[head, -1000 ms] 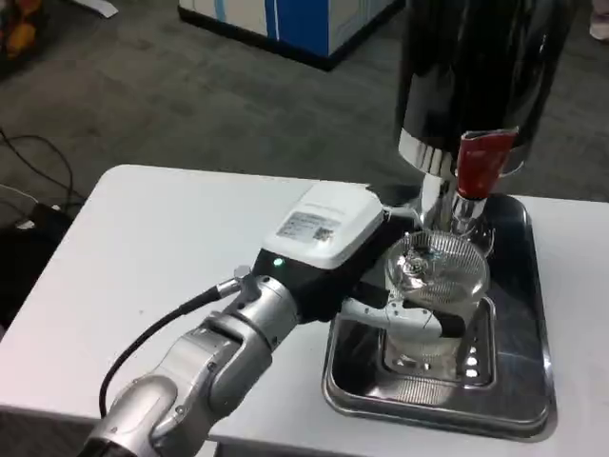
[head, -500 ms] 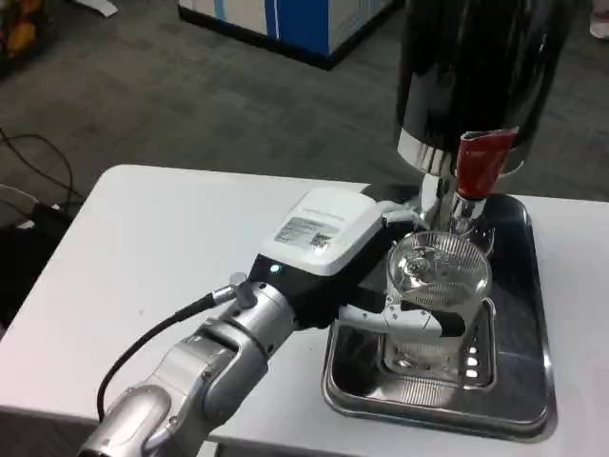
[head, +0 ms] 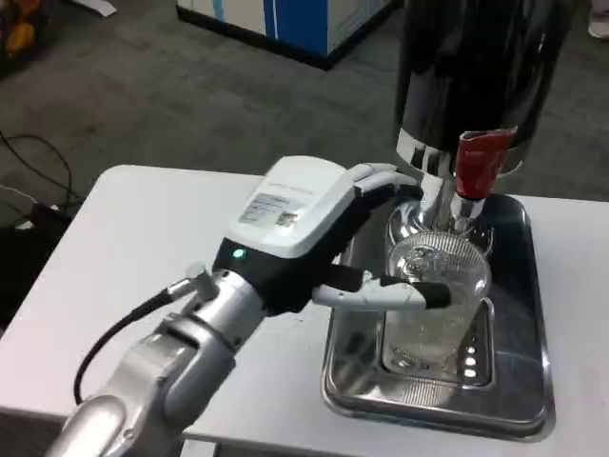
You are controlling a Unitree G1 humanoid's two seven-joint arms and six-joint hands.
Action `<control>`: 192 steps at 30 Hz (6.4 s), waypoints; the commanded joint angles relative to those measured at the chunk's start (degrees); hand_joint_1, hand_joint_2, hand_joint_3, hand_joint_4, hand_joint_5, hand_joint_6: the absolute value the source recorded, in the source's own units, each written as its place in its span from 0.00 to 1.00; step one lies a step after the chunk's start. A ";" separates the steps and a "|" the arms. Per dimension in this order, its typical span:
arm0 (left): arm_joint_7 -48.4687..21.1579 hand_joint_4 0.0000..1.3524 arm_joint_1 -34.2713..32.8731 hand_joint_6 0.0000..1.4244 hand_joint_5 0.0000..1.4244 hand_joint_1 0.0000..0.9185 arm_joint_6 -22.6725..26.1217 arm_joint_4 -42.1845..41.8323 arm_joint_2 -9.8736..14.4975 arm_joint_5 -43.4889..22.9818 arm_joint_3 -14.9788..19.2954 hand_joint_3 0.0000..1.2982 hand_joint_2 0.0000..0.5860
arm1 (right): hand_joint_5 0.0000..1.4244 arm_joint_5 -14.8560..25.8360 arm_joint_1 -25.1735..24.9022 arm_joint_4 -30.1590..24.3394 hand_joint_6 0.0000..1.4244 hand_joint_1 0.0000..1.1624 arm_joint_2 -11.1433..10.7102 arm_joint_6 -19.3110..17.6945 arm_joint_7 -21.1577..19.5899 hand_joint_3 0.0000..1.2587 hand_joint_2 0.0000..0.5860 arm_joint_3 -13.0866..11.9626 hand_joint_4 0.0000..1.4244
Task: Grasp the cup under the faucet to collect the drink, then remove the cup.
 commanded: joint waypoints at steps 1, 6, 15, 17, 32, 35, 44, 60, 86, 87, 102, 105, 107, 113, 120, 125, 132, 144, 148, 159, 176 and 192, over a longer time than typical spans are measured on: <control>-2.42 0.18 4.78 0.52 0.33 0.13 0.93 -8.16 2.29 -2.90 4.33 0.27 0.14 | 0.03 -0.21 -0.46 -0.25 0.00 0.29 -0.28 0.86 -0.74 0.18 0.78 0.71 0.02; -4.70 0.22 8.45 0.44 0.32 0.09 -0.08 -16.41 4.00 -8.91 10.51 0.30 0.15 | 0.03 -0.22 -0.87 -0.38 0.00 0.29 -0.16 1.17 -1.26 0.18 0.78 1.02 0.02; -16.34 0.29 5.76 0.27 0.30 0.05 -0.02 -23.49 6.09 -32.67 19.32 0.32 0.20 | 0.04 -0.59 -1.44 -0.78 0.00 0.29 0.05 1.70 -1.96 0.18 0.78 2.07 0.03; -21.03 0.24 3.12 0.22 0.27 0.04 3.13 -24.09 5.59 -41.38 20.14 0.28 0.22 | 0.04 -0.74 -1.47 -0.89 0.00 0.29 0.12 1.76 -2.06 0.18 0.78 2.41 0.03; -39.21 0.03 -15.30 0.06 0.11 0.00 29.80 -18.72 2.02 -70.94 18.31 0.09 0.16 | 0.04 -1.78 -1.22 -2.43 0.00 0.32 0.95 1.71 -2.67 0.18 0.78 4.53 0.04; -40.79 0.00 -17.82 0.05 0.08 0.00 32.53 -15.64 0.49 -71.73 17.71 0.07 0.15 | 0.04 -1.53 -0.78 -2.76 0.00 0.32 1.23 1.57 -2.81 0.18 0.78 4.26 0.04; -44.48 0.00 -21.24 0.02 0.06 0.00 35.17 -7.69 -1.99 -69.96 15.85 0.05 0.12 | 0.04 -0.34 -0.02 -3.05 0.00 0.32 1.53 0.95 -3.47 0.18 0.77 3.10 0.04; -51.91 0.00 -21.88 0.02 0.06 0.00 35.44 -0.68 -1.26 -63.78 11.49 0.06 0.09 | 0.04 2.61 1.22 -2.73 0.00 0.31 1.62 -0.61 -4.26 0.18 0.77 1.46 0.05; -55.46 0.02 -20.74 0.02 0.07 0.00 22.61 0.17 1.56 -48.75 5.05 0.09 0.07 | 0.04 4.77 1.95 -2.21 0.00 0.29 1.03 -1.12 -4.34 0.18 0.76 0.37 0.06; -55.47 0.02 -20.71 0.02 0.07 0.00 22.28 0.21 1.63 -48.49 4.88 0.09 0.07 | 0.05 4.84 1.93 -2.21 0.00 0.29 0.99 -1.08 -4.33 0.18 0.75 0.37 0.06; -55.52 0.00 -20.49 0.01 0.06 0.00 13.97 1.49 2.93 -40.99 1.17 0.08 0.07 | 0.05 5.27 1.38 -2.17 0.00 0.29 0.72 -0.48 -4.19 0.18 0.75 0.04 0.06; -55.15 0.00 -20.40 0.01 0.06 0.00 12.53 1.73 3.09 -39.73 0.70 0.08 0.07 | 0.05 5.34 1.39 -2.10 0.00 0.29 0.75 -0.38 -4.14 0.18 0.75 0.07 0.06; -54.94 0.00 -20.31 0.01 0.06 0.00 11.81 1.93 3.00 -39.13 0.47 0.08 0.07 | 0.05 5.38 1.46 -2.04 0.00 0.29 0.80 -0.36 -4.13 0.18 0.75 0.09 0.06; -53.96 0.00 -20.15 0.01 0.05 0.00 9.22 2.05 3.15 -36.80 -0.88 0.06 0.06 | 0.05 5.66 1.59 -1.97 0.00 0.29 0.85 -0.29 -4.14 0.18 0.75 0.03 0.06; -53.10 0.00 -19.99 0.01 0.04 0.00 7.41 1.81 2.93 -34.80 -1.44 0.05 0.07 | 0.05 6.34 1.78 -2.07 0.00 0.29 0.90 -0.08 -4.17 0.18 0.75 -0.25 0.06; -52.62 0.00 -19.86 0.01 0.04 0.00 7.14 1.43 3.12 -34.21 -1.70 0.05 0.07 | 0.06 10.05 1.49 -1.50 0.00 0.31 1.65 0.22 -3.85 0.13 0.70 -1.01 0.05; -52.37 0.00 -19.40 0.01 0.04 0.00 7.14 0.95 3.48 -33.95 -1.50 0.04 0.07 | 0.10 21.44 -0.45 2.66 0.04 0.49 2.33 -2.35 -3.82 0.00 0.47 -1.46 0.03; -52.17 0.00 -19.06 0.00 0.04 0.00 6.59 0.82 3.70 -33.48 -1.02 0.04 0.07 | 0.10 19.61 -2.42 6.26 0.04 0.56 5.30 -11.06 -10.27 0.00 0.38 6.44 0.03; -52.17 0.00 -19.02 0.00 0.04 0.00 6.57 0.75 3.89 -33.42 -0.85 0.04 0.07 | 0.10 18.12 -3.55 7.58 0.04 0.57 6.06 -12.27 -12.02 0.00 0.38 9.84 0.03; -52.25 0.00 -18.87 0.00 0.04 0.00 7.14 -0.17 4.35 -33.25 -0.54 0.04 0.08 | 0.10 13.40 -7.94 11.71 0.04 0.56 7.63 -12.12 -16.81 0.00 0.37 18.50 0.03; -52.56 0.00 -18.64 0.00 0.04 0.00 7.48 -1.12 5.85 -33.05 -0.40 0.04 0.08 | 0.09 7.49 -14.83 19.23 0.02 0.56 13.23 -9.59 -25.08 0.00 0.37 25.65 0.01; -52.56 0.00 -18.79 0.00 0.04 0.00 7.01 -0.69 6.38 -33.07 -0.28 0.04 0.07 | 0.09 4.24 -19.32 24.26 0.01 0.56 17.08 -6.80 -30.97 0.00 0.37 29.01 0.01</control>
